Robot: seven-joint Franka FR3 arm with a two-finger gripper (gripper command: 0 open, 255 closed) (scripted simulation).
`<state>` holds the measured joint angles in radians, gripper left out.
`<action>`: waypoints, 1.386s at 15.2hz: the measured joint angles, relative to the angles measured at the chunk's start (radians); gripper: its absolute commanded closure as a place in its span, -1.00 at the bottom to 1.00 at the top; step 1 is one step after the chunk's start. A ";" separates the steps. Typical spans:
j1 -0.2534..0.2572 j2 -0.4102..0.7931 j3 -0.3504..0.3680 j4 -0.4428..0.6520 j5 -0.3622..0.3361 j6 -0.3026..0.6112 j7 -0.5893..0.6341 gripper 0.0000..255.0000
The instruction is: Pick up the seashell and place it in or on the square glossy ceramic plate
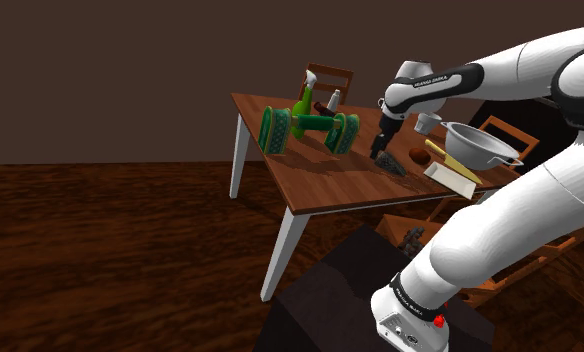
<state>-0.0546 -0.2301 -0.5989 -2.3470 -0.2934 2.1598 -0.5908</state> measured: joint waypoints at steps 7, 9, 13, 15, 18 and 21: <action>0.000 0.001 -0.001 -0.003 0.000 0.005 0.000 1.00; 0.000 0.001 -0.001 -0.003 0.000 0.005 0.000 1.00; 0.000 0.002 -0.001 -0.003 0.000 0.005 -0.001 1.00; 0.000 0.002 -0.001 -0.003 0.000 0.005 -0.001 1.00; -0.006 -0.018 -0.011 -0.011 0.006 0.000 -0.023 -1.00; -0.027 -0.102 -0.070 -0.035 0.042 -0.033 -0.150 -1.00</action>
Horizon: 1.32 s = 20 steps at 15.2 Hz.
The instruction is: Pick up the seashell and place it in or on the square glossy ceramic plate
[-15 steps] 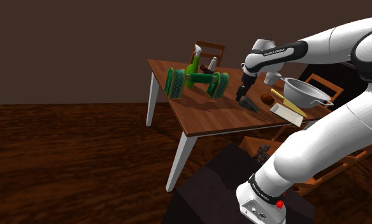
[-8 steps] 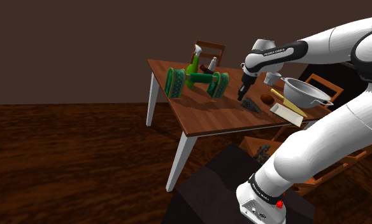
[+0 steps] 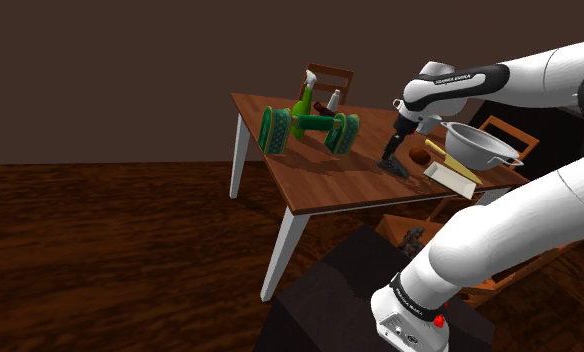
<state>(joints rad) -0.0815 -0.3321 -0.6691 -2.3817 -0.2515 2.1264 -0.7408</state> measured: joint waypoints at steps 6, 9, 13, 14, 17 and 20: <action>-0.017 -0.074 -0.101 -0.026 0.045 -0.031 -0.175 -1.00; -0.010 -0.056 -0.116 -0.050 0.052 0.009 -0.185 -1.00; -0.003 -0.035 -0.130 -0.070 0.061 0.049 -0.193 -1.00; -0.002 -0.034 -0.130 -0.071 0.061 0.050 -0.194 -1.00; -0.003 -0.035 -0.130 -0.071 0.061 0.050 -0.194 -1.00; -0.003 -0.035 -0.130 -0.071 0.061 0.050 -0.194 1.00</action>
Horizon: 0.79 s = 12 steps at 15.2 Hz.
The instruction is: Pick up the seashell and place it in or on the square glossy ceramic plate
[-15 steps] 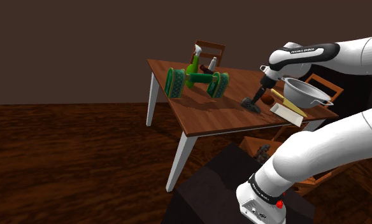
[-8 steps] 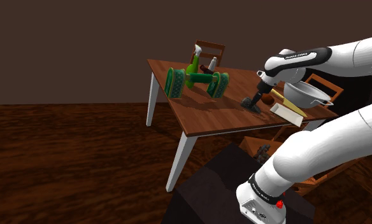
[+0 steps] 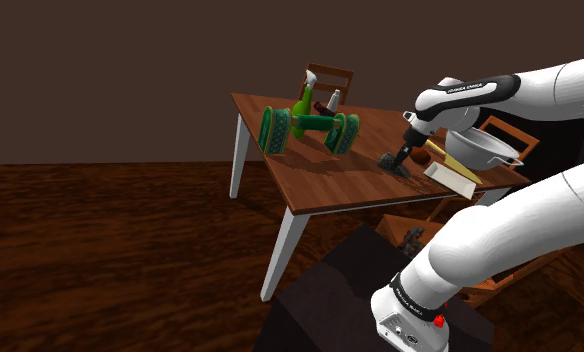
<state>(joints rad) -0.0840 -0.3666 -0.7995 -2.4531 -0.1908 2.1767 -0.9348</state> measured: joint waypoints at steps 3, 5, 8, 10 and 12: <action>0.000 0.000 0.000 0.000 0.000 0.000 0.000 1.00; 0.000 0.000 0.000 0.000 0.000 0.000 0.000 1.00; 0.000 0.000 0.000 0.000 0.000 0.000 0.000 1.00; -0.004 -0.011 0.008 0.010 -0.004 -0.020 0.006 1.00; -0.010 -0.028 0.019 0.023 -0.011 -0.048 0.013 1.00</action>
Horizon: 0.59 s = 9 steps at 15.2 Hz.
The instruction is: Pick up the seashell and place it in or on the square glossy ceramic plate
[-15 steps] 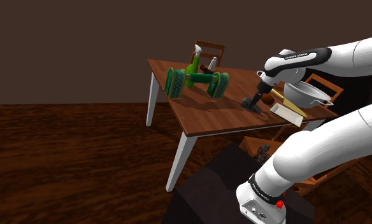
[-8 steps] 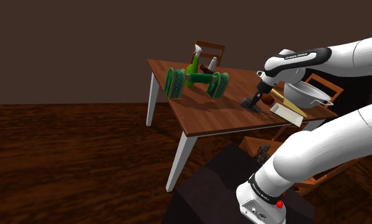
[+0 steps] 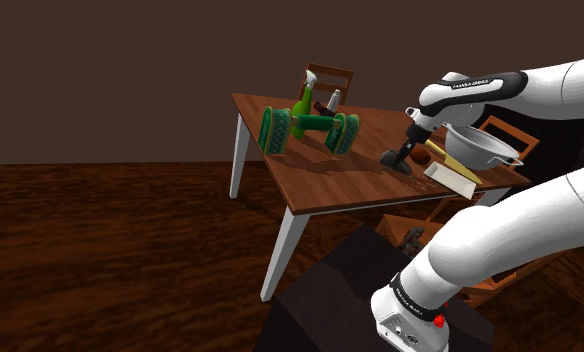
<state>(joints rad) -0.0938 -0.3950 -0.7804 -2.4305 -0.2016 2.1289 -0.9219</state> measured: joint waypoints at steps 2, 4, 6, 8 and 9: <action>-0.002 -0.011 0.009 0.019 -0.002 -0.028 0.005 1.00; -0.004 -0.022 0.019 0.038 -0.003 -0.058 0.011 1.00; -0.008 -0.036 0.031 0.051 -0.007 -0.084 0.018 1.00; -0.009 -0.044 0.039 0.072 -0.007 -0.113 0.021 1.00; -0.010 -0.050 0.045 0.082 -0.007 -0.127 0.024 1.00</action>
<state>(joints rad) -0.1038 -0.4445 -0.7358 -2.3490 -0.2086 2.0015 -0.8976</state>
